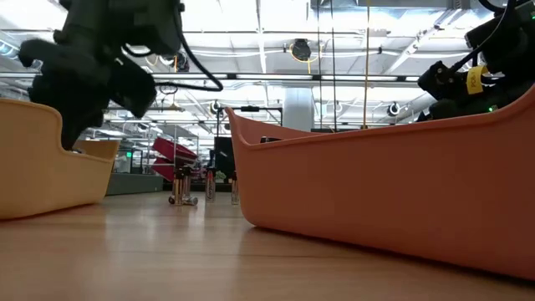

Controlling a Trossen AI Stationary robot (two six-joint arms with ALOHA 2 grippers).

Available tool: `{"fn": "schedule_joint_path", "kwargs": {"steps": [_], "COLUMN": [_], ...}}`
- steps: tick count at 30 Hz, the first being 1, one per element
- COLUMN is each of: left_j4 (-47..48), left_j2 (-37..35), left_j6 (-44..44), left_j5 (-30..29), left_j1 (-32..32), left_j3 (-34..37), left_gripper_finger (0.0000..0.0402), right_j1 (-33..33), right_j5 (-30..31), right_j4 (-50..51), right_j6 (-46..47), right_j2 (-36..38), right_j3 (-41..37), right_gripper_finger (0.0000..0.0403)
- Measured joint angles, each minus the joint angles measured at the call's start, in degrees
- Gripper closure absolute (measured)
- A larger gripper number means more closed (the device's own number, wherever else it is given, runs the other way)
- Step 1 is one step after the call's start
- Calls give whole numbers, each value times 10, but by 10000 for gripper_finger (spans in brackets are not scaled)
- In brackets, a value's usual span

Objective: Sort batteries
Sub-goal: Put the silver battery into the yellow bin

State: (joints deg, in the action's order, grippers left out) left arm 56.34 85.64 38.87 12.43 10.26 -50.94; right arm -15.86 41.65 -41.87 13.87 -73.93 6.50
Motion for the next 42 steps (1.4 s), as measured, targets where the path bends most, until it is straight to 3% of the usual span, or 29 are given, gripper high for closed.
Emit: {"fn": "schedule_joint_path", "kwargs": {"steps": [12, 21, 24, 28, 32, 42], "left_j4": [-17, -15, -25, -73, -120, -128], "left_j2": [3, -10, -16, -16, 2, 58], "left_j6": [42, -2, -47, -109, -179, -233], "left_j5": [-34, 36, -19, -156, -220, -230], "left_j1": [0, -18, -31, -49, -64, -73], "left_j3": [9, -48, -82, -96, -95, -94], "left_gripper_finger": [313, 309, 309, 309, 304, 223], "right_j1": [0, 0, 0, 0, 0, 0], "right_j5": [0, 0, 0, 0, 0, 0], "right_j4": [-1, -2, 0, 0, 1, 5], "right_j6": [0, 0, 1, 2, 2, 0], "right_j2": [0, 0, 0, 0, 0, 0], "right_j3": [0, 0, 0, 0, 0, 0], "right_gripper_finger": [313, 313, 313, 313, 313, 313]}}
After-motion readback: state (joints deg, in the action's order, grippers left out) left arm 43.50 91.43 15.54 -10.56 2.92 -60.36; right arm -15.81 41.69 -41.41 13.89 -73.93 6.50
